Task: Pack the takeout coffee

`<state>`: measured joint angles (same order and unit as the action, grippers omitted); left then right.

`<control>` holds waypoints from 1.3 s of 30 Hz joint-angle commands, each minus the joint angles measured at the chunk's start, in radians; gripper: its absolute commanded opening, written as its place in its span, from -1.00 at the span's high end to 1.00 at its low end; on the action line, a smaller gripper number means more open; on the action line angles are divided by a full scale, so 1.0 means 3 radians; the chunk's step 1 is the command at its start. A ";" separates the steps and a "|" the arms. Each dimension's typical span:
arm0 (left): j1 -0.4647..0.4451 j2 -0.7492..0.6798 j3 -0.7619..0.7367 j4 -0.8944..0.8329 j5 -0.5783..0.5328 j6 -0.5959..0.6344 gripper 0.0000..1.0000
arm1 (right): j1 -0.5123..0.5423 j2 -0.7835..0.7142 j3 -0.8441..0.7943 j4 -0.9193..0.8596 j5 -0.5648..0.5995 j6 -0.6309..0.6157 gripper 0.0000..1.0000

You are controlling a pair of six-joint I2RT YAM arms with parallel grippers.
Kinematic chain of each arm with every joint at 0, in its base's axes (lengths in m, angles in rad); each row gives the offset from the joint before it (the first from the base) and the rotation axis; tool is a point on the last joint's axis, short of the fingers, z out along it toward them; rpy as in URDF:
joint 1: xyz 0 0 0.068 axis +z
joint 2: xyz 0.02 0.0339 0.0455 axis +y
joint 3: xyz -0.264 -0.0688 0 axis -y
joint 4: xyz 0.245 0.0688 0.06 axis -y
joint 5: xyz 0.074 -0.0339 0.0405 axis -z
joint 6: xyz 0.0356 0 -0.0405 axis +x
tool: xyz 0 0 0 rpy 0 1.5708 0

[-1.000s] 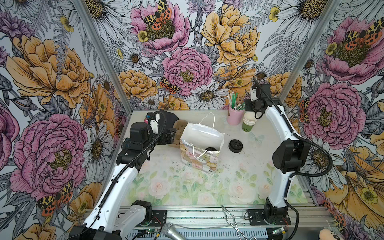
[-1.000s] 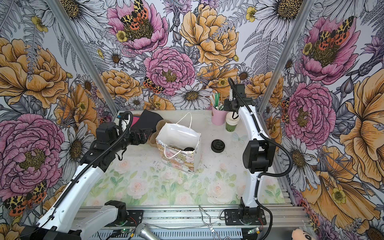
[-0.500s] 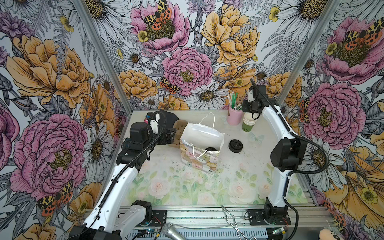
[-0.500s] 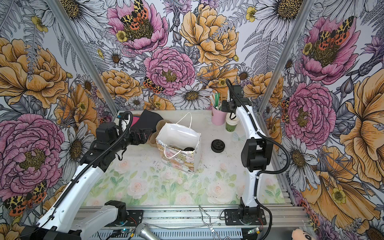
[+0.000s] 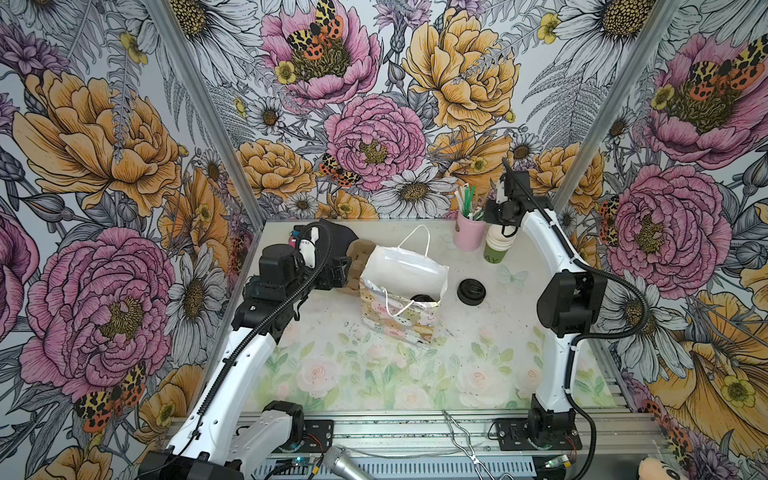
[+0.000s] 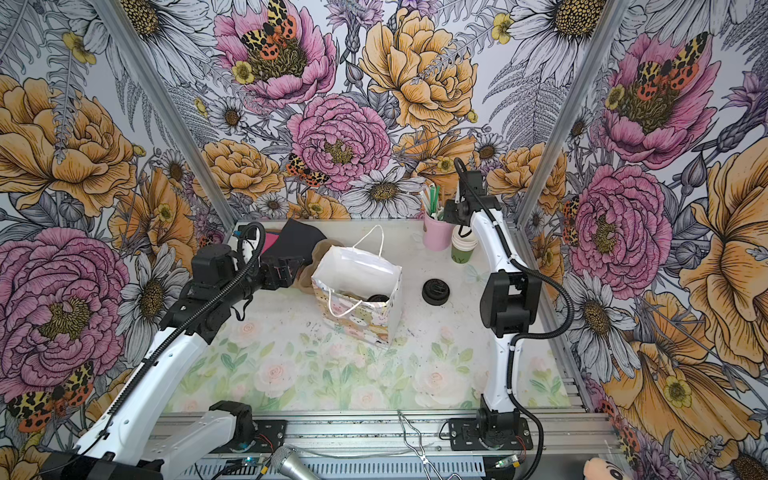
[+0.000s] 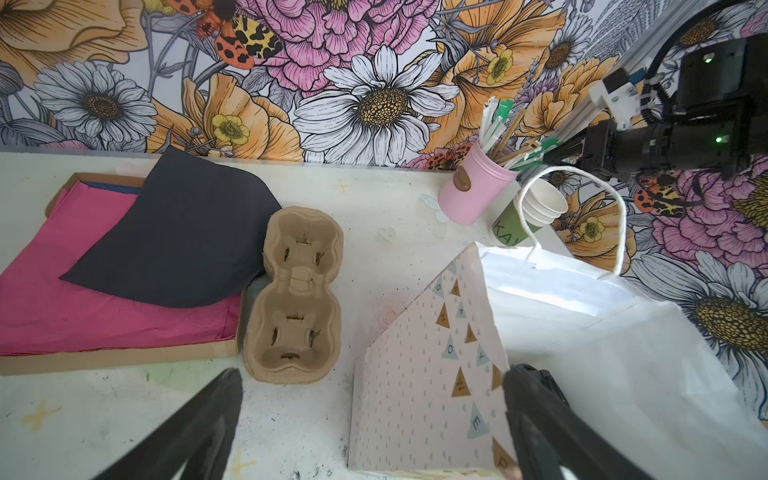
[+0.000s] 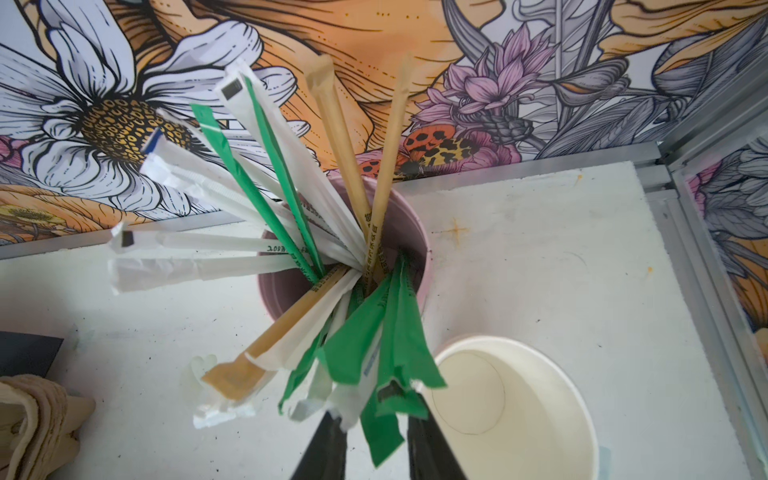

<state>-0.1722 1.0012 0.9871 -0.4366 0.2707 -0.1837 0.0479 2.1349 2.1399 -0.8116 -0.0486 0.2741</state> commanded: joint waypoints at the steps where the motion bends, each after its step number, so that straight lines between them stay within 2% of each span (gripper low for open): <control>1: 0.0040 -0.0040 -0.0043 0.0074 0.0013 -0.0001 -0.97 | -0.0027 0.0098 0.0152 0.0026 -0.0053 0.0082 0.49; 7: 0.0043 -0.0039 -0.0042 0.0073 0.0013 -0.0002 -0.98 | -0.0032 0.0160 0.0201 0.0026 -0.0106 0.0134 0.57; 17: 0.0044 -0.0039 -0.0043 0.0075 0.0020 -0.0001 -0.98 | -0.0037 0.0155 0.0196 0.0026 -0.0109 0.0169 0.88; 23: 0.0043 -0.0042 -0.0043 0.0077 0.0027 -0.0011 -0.98 | -0.0037 0.0052 0.0171 0.0023 -0.0078 0.0180 0.99; 39: 0.0047 -0.0049 -0.0045 0.0077 0.0032 -0.0009 -0.98 | -0.0035 -0.0375 0.0023 0.0026 -0.0057 0.0160 1.00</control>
<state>-0.1715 1.0012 0.9871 -0.4366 0.2707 -0.1837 0.0444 2.0861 2.1624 -0.8116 -0.0750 0.3218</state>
